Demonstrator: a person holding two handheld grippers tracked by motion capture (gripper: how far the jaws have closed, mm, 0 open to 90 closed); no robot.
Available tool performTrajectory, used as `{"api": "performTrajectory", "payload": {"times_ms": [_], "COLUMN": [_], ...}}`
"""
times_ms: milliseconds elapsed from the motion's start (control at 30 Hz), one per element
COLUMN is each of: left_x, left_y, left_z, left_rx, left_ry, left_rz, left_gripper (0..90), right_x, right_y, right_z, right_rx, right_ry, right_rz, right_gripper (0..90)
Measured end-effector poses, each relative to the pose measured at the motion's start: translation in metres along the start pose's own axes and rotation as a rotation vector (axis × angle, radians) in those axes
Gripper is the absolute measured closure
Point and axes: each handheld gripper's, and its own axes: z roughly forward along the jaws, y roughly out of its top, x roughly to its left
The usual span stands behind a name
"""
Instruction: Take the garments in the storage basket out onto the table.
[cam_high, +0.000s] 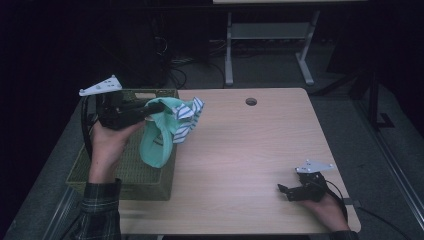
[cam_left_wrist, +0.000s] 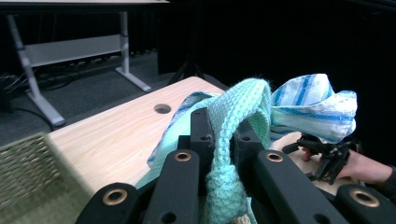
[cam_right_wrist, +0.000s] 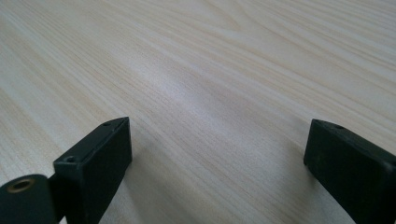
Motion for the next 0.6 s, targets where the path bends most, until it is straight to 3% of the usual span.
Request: {"api": "performTrajectory", "payload": {"times_ms": [333, 600], "left_x": [-0.015, -0.024], "left_y": [0.006, 0.001], "left_z": [0.027, 0.043], "left_rx": [0.016, 0.018], "left_ry": [-0.053, -0.098], "left_rz": [0.020, 0.020], "left_gripper": [82.4, 82.4], "right_x": [0.000, 0.000], "right_y": [0.000, 0.000], "right_z": [0.000, 0.000], "right_rx": [0.001, 0.001], "right_ry": [0.001, 0.001], "right_rz": [0.003, 0.002], "right_gripper": [7.3, 7.4]}}
